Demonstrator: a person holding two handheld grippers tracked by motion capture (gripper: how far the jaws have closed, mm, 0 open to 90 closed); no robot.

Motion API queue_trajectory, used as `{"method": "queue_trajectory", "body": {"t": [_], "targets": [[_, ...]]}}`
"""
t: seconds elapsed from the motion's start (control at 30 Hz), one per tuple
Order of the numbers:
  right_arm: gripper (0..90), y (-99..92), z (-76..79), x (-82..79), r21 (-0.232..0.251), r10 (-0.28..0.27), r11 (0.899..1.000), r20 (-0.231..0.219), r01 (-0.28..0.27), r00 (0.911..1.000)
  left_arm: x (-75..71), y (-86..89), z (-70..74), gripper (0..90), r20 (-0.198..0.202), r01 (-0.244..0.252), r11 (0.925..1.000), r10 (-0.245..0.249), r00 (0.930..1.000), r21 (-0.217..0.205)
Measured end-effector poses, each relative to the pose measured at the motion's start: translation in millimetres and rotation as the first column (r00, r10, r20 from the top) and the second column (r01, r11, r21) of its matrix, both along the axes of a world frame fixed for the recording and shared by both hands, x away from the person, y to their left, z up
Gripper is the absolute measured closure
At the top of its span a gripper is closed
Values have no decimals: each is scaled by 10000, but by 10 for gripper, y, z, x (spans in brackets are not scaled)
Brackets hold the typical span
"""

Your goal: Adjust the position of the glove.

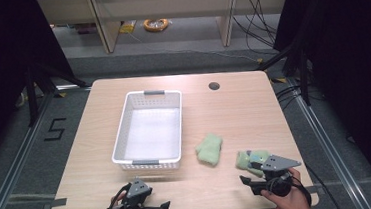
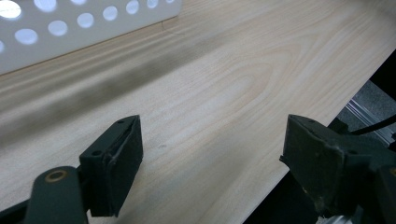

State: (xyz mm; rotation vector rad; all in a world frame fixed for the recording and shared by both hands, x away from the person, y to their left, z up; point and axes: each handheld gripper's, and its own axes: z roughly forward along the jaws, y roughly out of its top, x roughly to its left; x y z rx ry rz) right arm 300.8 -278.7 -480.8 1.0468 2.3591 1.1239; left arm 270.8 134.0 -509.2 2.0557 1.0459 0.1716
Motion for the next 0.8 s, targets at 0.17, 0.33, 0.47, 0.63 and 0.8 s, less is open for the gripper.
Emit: {"method": "queue_trajectory", "body": {"t": [0.17, 0.33, 0.47, 0.63, 0.8], "targets": [[378, 70, 47, 34, -5, 229, 9997, 126, -229, 9997, 3, 0, 0, 197, -3, 1, 10000, -1, 10000, -20], [389, 149, 77, 59, -124, 361, 9993, 170, -359, 9992, 7, 2, 0, 197, -70, 77, 10000, -77, 9999, -13], [405, 223, 115, 111, -193, 618, 9979, 271, -613, 9977, 10, 0, -3, 197, -71, 71, 10000, -71, 9999, -19], [433, 333, 162, 216, -356, 780, 9964, 410, -766, 9961, 11, -7, -6, 197, -169, -95, 9999, 93, 9998, -81], [445, 460, 201, 337, -486, 957, 9944, 334, -940, 9949, 9, 0, -2, 197, -56, -58, 9999, 57, 10000, -145]]}}
